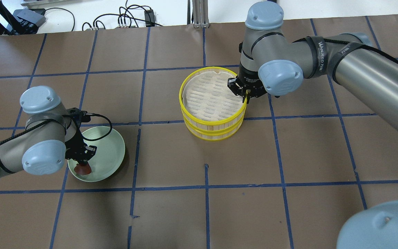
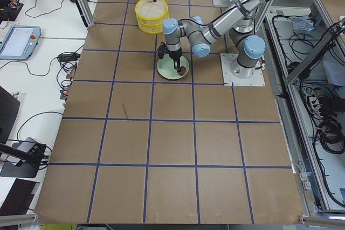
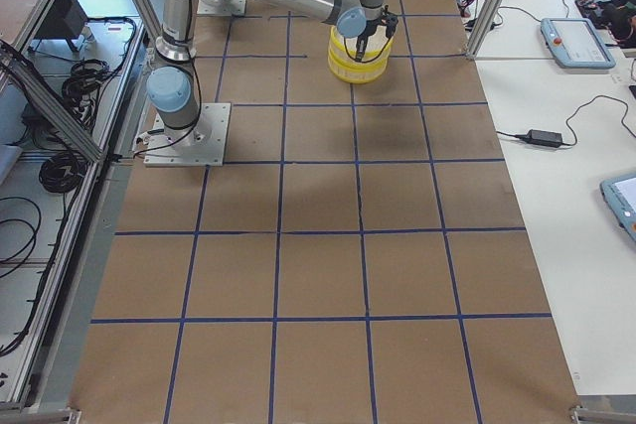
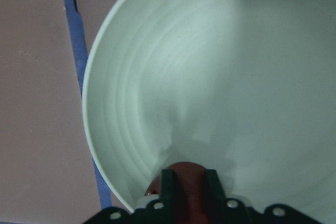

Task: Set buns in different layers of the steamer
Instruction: 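Grasp the brown bun on the green plate with the left gripper and lift it, then open the right gripper and raise it away from the steamer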

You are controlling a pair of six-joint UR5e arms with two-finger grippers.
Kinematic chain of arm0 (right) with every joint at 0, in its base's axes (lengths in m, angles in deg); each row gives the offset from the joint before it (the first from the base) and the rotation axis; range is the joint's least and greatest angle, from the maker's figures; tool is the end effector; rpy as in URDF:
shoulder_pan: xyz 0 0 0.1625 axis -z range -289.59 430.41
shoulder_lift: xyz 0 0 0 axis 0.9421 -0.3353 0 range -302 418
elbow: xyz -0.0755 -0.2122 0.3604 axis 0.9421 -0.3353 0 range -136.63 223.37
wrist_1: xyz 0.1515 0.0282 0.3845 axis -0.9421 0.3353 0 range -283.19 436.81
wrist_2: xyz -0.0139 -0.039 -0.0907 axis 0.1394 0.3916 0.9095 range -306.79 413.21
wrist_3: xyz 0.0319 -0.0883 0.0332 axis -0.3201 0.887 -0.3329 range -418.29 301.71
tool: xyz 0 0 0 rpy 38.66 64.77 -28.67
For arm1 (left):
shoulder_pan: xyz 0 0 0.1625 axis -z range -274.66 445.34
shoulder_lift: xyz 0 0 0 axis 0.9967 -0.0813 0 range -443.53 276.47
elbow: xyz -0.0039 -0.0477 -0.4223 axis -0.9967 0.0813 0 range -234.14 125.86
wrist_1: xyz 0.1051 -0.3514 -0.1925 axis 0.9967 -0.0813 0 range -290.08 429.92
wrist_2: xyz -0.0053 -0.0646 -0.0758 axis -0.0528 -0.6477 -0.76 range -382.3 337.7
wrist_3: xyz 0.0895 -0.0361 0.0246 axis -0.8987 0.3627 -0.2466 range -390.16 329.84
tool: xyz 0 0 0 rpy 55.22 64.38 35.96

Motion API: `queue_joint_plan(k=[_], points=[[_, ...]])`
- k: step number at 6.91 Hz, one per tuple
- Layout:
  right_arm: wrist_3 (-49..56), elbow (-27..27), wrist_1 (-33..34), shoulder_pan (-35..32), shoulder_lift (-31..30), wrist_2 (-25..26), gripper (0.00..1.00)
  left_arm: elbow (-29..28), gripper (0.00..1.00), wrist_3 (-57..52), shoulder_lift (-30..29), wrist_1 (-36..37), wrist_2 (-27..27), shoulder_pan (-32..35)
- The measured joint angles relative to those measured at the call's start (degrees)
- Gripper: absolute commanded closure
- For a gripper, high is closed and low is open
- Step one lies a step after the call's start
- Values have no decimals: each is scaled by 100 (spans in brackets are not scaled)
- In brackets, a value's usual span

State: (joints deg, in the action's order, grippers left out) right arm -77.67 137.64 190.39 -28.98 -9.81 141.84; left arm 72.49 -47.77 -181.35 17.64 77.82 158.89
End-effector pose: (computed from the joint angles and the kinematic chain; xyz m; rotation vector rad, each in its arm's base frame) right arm 0.2327 -0.5759 0.2768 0.2736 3.1179 0.0854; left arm 0.0094 -0.4407 0.1999 0.0462 2.9968 0.2461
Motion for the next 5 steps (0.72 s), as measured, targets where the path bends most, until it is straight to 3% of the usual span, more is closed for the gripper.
queue_joint_plan(k=[2, 3, 5], points=[[-20, 92, 24, 7, -21, 2, 12, -587, 99, 47, 112, -100, -473, 261], [-46, 106, 32, 7, -34, 10, 3, -987, 99, 152, 166, -335, -686, 446], [-65, 41, 42, 42, -99, 49, 1, -1780, 99, 794, 234, -838, -1230, 756]])
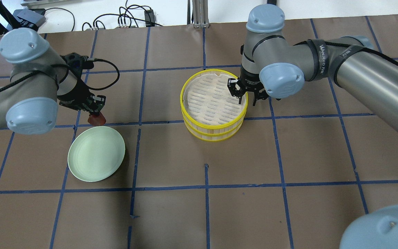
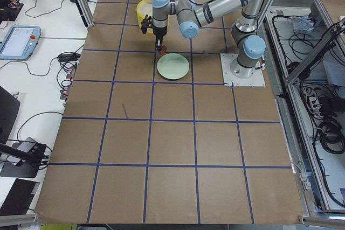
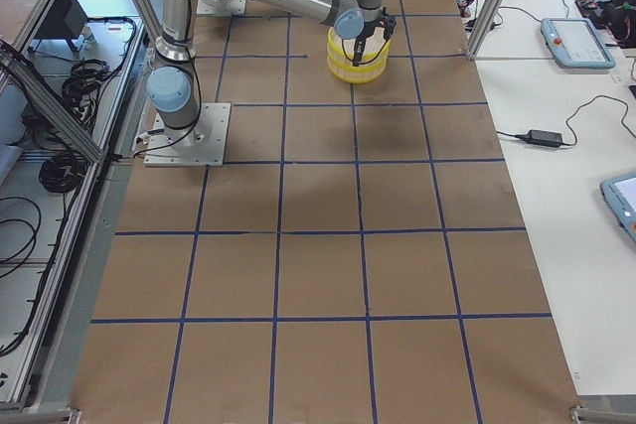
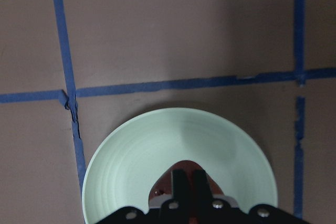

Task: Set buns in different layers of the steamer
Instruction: 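Open the right gripper and raise it away from the steamer, then carry the brown bun over the top tier and release it with the left gripper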

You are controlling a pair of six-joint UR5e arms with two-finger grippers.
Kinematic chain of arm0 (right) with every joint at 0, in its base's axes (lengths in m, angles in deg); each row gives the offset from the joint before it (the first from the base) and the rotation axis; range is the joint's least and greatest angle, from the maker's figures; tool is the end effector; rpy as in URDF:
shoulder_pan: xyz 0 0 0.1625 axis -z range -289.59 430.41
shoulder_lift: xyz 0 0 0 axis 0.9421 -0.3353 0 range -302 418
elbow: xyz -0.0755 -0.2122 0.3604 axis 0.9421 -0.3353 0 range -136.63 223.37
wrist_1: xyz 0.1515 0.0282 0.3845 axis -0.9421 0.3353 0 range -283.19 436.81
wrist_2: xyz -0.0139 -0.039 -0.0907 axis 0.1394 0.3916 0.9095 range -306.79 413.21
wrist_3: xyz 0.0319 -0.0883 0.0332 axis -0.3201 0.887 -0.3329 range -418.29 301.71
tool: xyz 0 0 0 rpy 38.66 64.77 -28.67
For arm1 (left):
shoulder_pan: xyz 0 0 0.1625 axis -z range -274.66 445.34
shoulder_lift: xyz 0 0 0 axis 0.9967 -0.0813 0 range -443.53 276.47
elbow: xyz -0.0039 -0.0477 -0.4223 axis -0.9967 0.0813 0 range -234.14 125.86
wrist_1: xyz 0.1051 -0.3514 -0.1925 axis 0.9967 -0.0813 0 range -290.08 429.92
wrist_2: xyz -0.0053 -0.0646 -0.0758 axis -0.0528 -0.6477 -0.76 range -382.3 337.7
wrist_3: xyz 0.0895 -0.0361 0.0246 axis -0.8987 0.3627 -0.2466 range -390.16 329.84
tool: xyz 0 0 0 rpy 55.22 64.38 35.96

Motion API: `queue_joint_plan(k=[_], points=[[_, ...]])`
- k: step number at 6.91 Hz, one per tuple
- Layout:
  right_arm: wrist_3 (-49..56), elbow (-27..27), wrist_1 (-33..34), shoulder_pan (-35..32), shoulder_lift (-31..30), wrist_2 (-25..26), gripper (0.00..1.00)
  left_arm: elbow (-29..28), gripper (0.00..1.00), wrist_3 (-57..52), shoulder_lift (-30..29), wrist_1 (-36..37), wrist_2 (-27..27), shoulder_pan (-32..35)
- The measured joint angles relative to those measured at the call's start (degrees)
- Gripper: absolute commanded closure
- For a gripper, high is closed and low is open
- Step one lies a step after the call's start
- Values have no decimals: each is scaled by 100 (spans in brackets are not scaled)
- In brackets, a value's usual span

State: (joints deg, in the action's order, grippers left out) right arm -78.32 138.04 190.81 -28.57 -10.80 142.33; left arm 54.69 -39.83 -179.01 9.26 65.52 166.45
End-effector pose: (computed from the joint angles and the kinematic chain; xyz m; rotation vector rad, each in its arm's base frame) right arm 0.2272 -0.5745 0.2848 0.3023 3.1199 0.0555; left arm -0.0572 -0.5211 0.3337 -0.0240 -3.1149 0.1447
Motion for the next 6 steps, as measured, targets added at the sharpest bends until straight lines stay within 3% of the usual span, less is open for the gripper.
queue_joint_plan(k=[2, 5, 6], points=[[552, -314, -428, 433, -363, 2, 1, -552, 99, 1435, -50, -216, -882, 396], [1826, -1035, -2136, 1064, -1256, 14, 0, -873, 99, 4223, -542, 353, -1606, 1464], [2030, -1339, -2778, 1026, -1488, 15, 0, -992, 84, 5054, -812, 800, -1678, 1875]])
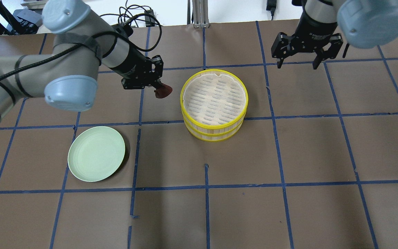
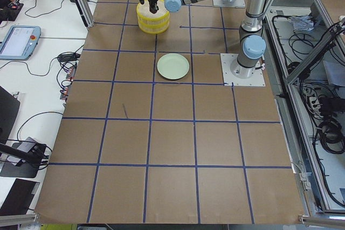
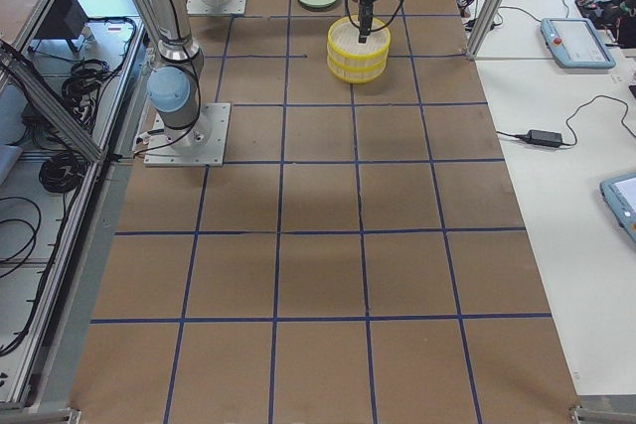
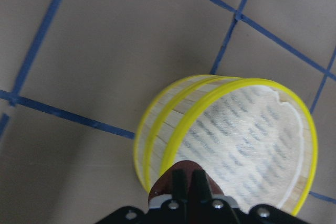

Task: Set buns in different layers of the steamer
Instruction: 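Carry the brown bun over the top tier and release it with the left gripper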

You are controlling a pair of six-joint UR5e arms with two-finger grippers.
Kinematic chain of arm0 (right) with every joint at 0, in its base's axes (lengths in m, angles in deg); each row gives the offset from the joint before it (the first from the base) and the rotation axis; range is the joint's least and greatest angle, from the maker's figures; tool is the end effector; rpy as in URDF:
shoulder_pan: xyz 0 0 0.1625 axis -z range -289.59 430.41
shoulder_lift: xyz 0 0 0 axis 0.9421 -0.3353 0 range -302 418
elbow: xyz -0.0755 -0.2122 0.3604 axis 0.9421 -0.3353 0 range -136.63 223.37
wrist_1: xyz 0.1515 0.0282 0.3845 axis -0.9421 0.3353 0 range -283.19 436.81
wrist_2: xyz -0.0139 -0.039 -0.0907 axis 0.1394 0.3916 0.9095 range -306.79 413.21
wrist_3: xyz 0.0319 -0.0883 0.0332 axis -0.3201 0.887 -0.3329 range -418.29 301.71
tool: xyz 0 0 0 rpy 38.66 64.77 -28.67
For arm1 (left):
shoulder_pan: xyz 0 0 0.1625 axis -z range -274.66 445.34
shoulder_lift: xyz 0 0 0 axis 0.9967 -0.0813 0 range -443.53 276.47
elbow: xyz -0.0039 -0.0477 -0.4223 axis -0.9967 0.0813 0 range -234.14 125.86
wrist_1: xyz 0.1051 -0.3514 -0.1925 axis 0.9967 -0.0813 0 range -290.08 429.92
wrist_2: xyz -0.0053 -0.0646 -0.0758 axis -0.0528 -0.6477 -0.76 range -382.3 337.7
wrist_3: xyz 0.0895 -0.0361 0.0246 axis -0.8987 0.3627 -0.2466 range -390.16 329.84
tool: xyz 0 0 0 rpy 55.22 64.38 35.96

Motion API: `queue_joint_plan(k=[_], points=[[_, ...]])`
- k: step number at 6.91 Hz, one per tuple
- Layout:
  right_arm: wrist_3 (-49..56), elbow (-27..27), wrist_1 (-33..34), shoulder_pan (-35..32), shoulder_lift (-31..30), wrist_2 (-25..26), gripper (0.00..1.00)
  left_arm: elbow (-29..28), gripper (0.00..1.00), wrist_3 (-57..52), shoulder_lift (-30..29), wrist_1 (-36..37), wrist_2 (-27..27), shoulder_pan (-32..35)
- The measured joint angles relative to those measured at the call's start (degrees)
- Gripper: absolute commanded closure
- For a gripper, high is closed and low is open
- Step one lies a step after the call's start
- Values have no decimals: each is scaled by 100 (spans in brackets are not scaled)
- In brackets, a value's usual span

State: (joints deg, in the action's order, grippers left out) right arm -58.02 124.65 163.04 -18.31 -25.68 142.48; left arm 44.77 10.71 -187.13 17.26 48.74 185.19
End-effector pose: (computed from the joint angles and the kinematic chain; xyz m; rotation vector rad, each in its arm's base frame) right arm 0.1225 -0.5388 0.4994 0.0279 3.1283 0.0371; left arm -0.2629 -0.5458 0.3599 0.6730 -2.6476 0.1259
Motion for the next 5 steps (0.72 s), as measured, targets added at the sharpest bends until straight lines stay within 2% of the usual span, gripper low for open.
queue_joint_plan(k=[1, 3, 5], points=[[184, -106, -327, -72, -169, -2, 0, -101, 34, 543, -291, 361, -26, 351], [321, 27, -466, -104, -292, -7, 0, -176, 6, 839, -701, 728, -5, 688], [353, 169, -289, -113, -354, -3, 0, -222, 1, 725, -748, 811, 36, 727]])
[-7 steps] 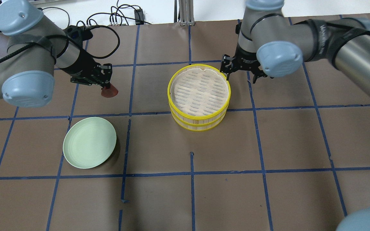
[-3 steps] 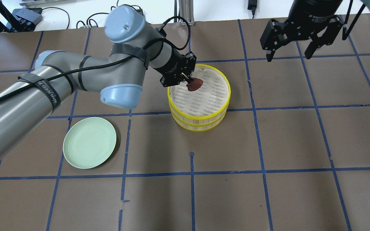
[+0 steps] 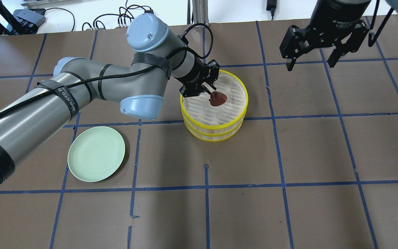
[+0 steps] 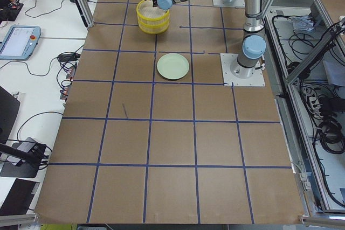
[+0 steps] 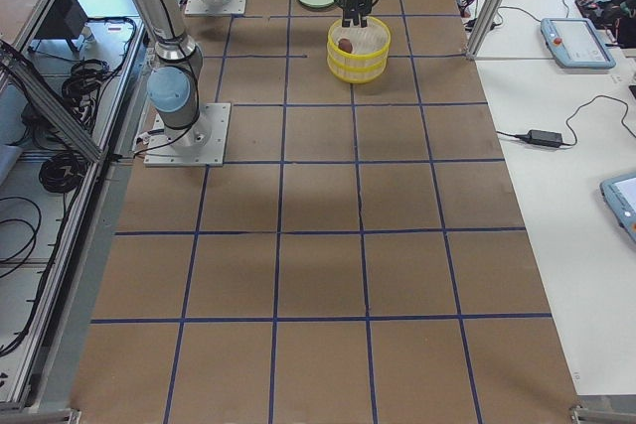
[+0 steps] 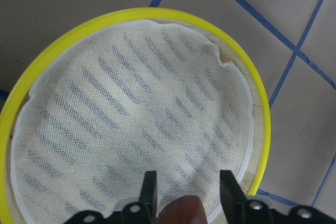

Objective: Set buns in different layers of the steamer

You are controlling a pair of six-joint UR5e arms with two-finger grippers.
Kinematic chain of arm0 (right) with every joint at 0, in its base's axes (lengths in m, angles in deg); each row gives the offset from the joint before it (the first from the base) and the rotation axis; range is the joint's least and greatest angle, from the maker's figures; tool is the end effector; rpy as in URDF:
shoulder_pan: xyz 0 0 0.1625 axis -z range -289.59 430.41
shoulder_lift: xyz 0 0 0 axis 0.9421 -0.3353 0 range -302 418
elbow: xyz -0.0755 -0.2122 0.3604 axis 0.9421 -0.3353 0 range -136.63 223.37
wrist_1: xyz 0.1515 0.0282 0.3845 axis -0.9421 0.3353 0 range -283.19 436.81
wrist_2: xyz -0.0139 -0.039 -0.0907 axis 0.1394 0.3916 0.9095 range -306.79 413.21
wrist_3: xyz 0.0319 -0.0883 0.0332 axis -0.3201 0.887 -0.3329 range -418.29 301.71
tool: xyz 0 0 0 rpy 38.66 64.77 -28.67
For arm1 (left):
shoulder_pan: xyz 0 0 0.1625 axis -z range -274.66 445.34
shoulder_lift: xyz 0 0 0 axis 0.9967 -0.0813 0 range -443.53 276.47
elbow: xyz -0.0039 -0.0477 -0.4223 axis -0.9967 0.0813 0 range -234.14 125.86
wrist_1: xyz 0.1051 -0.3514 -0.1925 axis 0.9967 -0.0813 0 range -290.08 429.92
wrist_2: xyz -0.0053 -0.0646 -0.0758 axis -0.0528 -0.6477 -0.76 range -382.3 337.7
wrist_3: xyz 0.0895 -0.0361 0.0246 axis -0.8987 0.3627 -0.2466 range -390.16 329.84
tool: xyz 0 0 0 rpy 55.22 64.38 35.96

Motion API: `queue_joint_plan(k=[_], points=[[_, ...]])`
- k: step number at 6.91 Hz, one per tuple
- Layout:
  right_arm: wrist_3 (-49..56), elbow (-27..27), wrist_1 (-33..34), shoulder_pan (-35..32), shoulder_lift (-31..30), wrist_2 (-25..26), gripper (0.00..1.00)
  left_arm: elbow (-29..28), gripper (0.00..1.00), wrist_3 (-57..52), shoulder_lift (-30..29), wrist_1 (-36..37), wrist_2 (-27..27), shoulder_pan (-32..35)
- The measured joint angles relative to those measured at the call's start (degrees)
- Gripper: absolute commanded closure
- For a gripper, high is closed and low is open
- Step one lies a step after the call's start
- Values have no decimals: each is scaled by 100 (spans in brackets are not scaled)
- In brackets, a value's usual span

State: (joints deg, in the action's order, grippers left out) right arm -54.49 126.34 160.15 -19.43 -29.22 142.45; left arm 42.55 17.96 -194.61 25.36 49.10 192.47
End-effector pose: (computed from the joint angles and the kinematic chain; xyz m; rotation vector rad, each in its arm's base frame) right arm 0.1331 -0.5075 0.5124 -0.0987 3.1248 0.0650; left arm -0.3414 -0.5472 0.3167 0.6556 -2.6227 0.1153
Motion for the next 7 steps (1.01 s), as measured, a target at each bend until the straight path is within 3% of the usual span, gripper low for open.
queue_joint_plan(k=[2, 5, 7], points=[[-28, 47, 69, -8, -12, -41, 0, -185, 0, -1462, 217, -389, 438, -359], [-67, 60, 77, -29, -18, -54, 0, -388, 0, -4565, 1126, -2646, 647, -1815], [-68, 61, 77, -37, -15, -26, 0, -409, 0, -5192, 1633, -3738, 1385, -2289]])
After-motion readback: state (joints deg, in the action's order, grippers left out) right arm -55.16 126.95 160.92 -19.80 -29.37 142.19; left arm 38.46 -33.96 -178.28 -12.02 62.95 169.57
